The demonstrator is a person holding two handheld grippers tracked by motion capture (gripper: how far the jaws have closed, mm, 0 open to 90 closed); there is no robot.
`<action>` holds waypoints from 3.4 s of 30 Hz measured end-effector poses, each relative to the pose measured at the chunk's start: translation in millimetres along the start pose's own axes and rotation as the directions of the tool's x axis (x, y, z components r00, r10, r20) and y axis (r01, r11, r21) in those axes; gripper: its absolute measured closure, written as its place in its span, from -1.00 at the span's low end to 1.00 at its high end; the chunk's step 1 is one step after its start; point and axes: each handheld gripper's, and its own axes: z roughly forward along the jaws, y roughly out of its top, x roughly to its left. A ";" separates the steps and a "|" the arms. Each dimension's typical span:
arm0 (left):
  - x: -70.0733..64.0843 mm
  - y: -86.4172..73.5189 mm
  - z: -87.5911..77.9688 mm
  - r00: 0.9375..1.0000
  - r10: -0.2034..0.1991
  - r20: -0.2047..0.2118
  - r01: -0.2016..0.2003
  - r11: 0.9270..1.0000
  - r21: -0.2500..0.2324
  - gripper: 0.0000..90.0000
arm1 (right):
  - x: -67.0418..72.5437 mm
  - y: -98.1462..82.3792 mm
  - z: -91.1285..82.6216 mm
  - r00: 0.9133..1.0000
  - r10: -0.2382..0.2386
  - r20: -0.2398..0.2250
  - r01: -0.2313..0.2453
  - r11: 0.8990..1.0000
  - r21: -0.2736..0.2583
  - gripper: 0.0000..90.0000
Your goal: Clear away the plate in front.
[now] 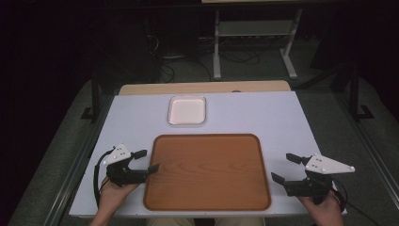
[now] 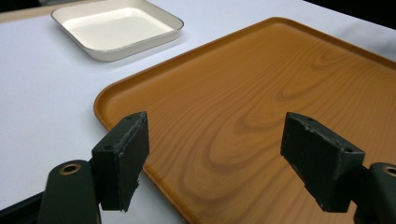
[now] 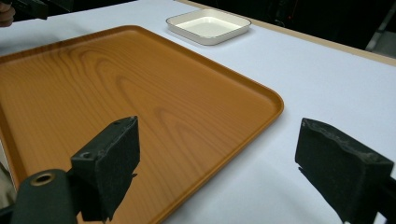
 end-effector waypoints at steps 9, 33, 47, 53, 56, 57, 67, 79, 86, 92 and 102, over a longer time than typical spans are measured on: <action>-3.4 2.2 4.5 1.000 0.010 0.017 -0.010 1.000 0.006 -0.50 | 3.4 1.3 1.0 1.000 -0.006 -0.006 0.006 1.000 0.003 -0.71; -4.4 21.1 19.6 0.997 0.042 0.062 -0.045 0.998 0.039 -0.46 | 0.0 -0.2 0.1 1.000 0.012 -0.003 -0.012 1.000 0.003 -0.71; 5.1 33.2 29.1 0.998 0.031 0.063 -0.034 0.998 0.044 -0.43 | -2.0 -0.2 -2.2 1.000 0.019 0.002 -0.019 1.000 -0.006 -0.71; 11.3 37.3 35.6 0.998 0.014 0.066 -0.017 0.998 0.055 -0.38 | -2.6 -0.2 -2.6 1.000 0.023 0.001 -0.023 1.000 -0.009 -0.71; 14.2 39.7 38.7 0.998 0.006 0.064 -0.009 0.998 0.055 -0.38 | -2.8 -0.3 -2.6 1.000 0.026 0.002 -0.026 1.000 -0.006 -0.71; 15.4 40.7 39.7 0.998 0.004 0.065 -0.008 0.998 0.056 -0.38 | -2.9 -0.3 -2.5 1.000 0.026 0.002 -0.026 1.000 -0.005 -0.71; 26.1 51.7 51.1 0.998 -0.007 0.056 0.003 0.997 0.072 -0.35 | -4.0 -0.5 -2.1 1.000 0.028 0.002 -0.028 1.000 -0.005 -0.71; 32.5 66.0 65.2 0.998 -0.017 0.067 0.010 0.995 0.096 -0.31 | -4.5 0.4 -1.0 1.000 0.028 -0.001 -0.028 1.000 -0.005 -0.71; 37.3 75.3 73.6 0.998 -0.018 0.065 0.011 0.994 0.105 -0.29 | -5.2 0.7 0.6 1.000 0.029 -0.003 -0.029 1.000 -0.003 -0.71; 43.1 82.0 78.9 0.998 -0.031 0.059 0.025 0.994 0.109 -0.27 | -5.7 0.6 0.2 0.999 0.033 -0.003 -0.033 0.999 -0.003 -0.71; 59.9 90.6 92.7 0.997 -0.067 0.042 0.060 0.989 0.138 -0.22 | -6.3 0.6 1.1 0.999 0.036 -0.006 -0.036 0.999 0.000 -0.71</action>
